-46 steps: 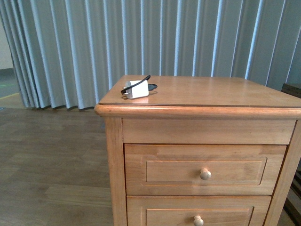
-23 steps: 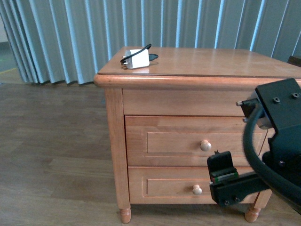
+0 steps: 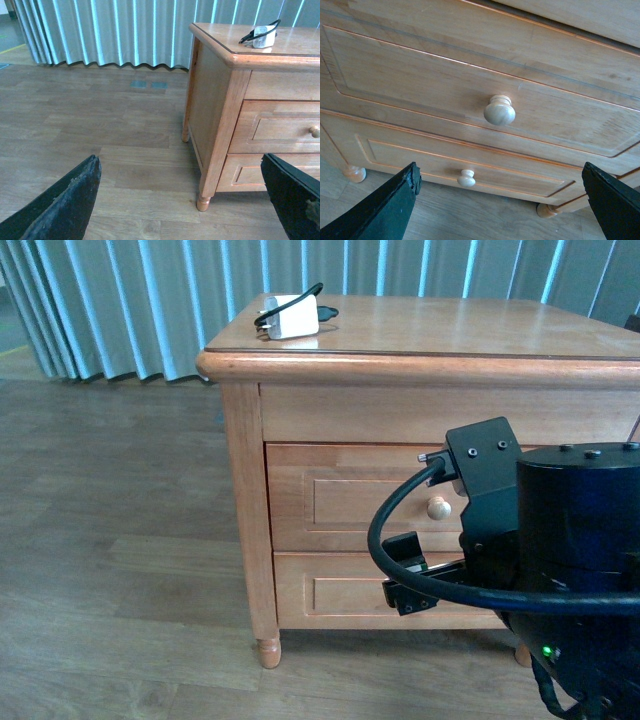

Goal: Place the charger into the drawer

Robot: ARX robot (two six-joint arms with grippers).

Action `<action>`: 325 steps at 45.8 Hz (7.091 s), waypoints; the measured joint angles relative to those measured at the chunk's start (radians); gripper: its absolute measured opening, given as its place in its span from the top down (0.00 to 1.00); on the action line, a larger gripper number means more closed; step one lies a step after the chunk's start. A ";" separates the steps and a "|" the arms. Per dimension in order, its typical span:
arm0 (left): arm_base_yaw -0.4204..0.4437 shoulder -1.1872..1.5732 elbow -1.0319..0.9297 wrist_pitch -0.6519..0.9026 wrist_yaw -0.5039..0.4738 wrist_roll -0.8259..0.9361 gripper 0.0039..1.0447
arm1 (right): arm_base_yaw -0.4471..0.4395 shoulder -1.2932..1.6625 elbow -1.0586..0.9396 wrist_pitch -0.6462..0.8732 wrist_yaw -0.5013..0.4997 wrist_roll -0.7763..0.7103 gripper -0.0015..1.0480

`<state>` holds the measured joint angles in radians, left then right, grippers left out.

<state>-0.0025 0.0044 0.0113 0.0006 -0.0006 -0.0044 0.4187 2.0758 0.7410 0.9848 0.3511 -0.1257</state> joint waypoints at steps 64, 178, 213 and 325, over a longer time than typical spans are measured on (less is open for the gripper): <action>0.000 0.000 0.000 0.000 0.000 0.000 0.06 | -0.032 0.273 0.332 0.005 0.037 0.018 0.08; 0.000 0.000 0.000 0.000 0.000 0.000 0.06 | -0.047 0.271 0.315 0.021 0.028 0.032 0.77; 0.000 0.000 0.000 0.000 0.000 0.000 0.06 | -0.053 0.021 -0.111 0.104 -0.103 0.108 0.78; 0.000 0.000 0.000 0.000 0.000 0.000 0.06 | -1.064 -1.585 -0.594 -0.719 -0.983 0.127 0.09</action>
<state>-0.0025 0.0044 0.0113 0.0006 -0.0006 -0.0044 -0.6453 0.4904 0.1474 0.2657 -0.6319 0.0013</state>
